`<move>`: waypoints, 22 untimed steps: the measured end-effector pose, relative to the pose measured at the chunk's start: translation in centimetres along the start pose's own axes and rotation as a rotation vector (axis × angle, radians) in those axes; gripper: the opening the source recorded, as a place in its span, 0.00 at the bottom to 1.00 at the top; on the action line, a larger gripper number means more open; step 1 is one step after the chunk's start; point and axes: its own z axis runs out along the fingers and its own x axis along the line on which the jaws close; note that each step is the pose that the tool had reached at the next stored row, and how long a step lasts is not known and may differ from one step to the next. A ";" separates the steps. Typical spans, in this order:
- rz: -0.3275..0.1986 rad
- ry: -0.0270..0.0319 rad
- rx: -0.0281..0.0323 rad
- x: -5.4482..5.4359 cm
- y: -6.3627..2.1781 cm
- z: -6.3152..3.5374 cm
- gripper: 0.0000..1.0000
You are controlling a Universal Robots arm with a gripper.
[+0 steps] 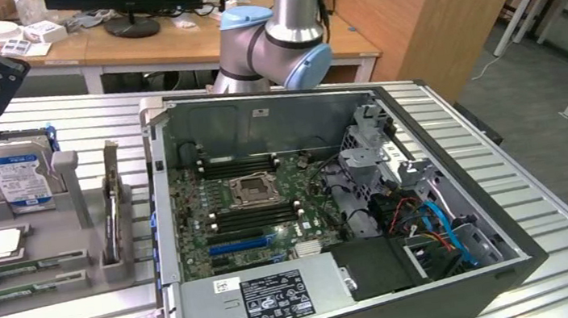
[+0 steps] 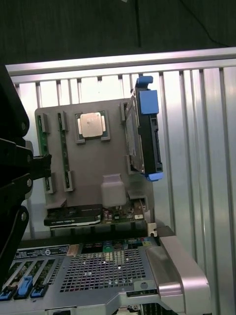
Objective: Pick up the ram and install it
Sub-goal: 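Reach for the ram, then pick up the ram and move it above insertion slot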
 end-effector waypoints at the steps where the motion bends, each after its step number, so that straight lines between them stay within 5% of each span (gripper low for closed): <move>1: 0.000 -0.0001 0.0002 0.0 -0.04 0.00 0.11; 13: -0.001 -0.0005 0.0035 -0.2 -1.75 -0.07 0.11; 22: -0.001 -0.0004 0.0039 -0.2 -1.80 -0.07 0.11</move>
